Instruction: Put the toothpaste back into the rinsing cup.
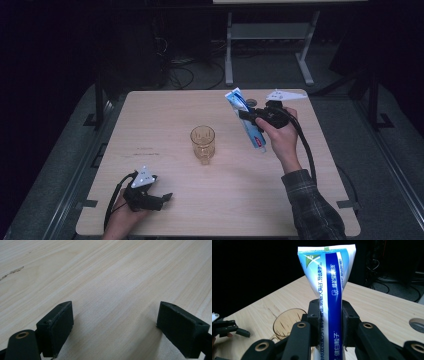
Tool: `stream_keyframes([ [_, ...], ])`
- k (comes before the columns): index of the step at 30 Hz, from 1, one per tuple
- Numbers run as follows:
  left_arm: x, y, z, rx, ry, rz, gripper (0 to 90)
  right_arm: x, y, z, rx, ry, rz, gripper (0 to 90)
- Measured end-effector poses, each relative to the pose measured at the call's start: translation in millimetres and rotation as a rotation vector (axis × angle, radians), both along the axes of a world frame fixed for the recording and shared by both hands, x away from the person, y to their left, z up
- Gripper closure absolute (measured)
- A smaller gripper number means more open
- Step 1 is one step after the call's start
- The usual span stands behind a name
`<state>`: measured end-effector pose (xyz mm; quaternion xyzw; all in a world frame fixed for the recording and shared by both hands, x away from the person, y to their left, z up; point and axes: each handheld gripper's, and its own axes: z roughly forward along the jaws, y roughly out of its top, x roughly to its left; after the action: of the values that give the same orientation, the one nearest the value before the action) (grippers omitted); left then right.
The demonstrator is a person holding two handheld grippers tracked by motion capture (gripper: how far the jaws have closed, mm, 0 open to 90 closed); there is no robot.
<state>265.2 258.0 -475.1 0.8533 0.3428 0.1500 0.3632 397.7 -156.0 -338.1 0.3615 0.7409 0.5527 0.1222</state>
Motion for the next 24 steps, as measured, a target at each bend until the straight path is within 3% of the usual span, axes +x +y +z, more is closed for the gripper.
stream_keyframes([
  [24,0.0,0.1,0.0,0.003,0.000,-0.009,13.2,18.1,43.9,12.2,-0.003,-0.011,0.057,73.2],
])
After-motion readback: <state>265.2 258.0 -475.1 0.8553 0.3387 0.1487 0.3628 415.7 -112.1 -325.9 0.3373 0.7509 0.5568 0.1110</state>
